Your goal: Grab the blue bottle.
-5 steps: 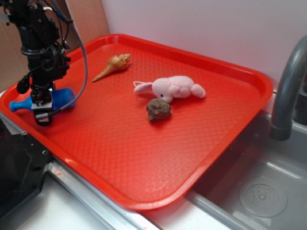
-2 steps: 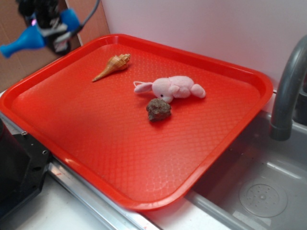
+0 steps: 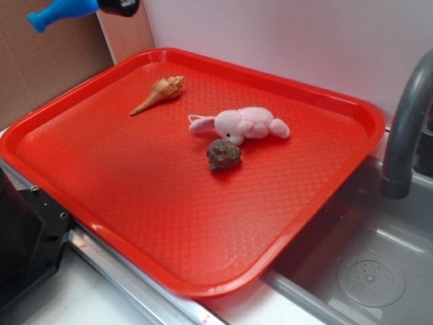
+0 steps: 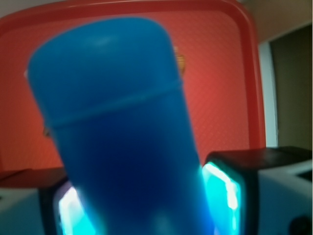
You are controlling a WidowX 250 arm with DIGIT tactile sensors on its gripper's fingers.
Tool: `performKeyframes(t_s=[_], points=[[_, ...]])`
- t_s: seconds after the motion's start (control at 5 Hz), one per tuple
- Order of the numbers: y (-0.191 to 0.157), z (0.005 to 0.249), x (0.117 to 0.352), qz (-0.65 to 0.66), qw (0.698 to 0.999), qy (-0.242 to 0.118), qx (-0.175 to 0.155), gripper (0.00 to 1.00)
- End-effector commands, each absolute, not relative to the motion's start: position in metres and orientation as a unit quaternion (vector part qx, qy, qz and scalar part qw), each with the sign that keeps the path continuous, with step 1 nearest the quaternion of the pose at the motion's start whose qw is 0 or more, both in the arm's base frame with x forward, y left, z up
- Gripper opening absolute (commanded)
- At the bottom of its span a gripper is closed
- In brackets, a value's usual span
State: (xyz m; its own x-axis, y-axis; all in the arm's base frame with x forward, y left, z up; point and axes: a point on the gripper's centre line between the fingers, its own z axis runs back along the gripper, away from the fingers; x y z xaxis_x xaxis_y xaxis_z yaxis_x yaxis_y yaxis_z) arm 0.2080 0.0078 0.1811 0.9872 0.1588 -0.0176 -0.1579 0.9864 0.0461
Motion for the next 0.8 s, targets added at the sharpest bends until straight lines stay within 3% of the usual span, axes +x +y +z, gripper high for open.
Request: performKeyframes(t_s=[0.0,0.2,0.4,0.6], points=[[0.013,0.16,0.225,0.274,0.961,0.0,0.034,0.0],[0.011,0.155,0.218,0.255,0.965,-0.028,0.045,0.0],[0.021,0.145,0.2,0.25,0.965,-0.079,-0.003,0.0],[0.023,0.146,0.189,0.258,0.962,-0.093,0.012,0.0]])
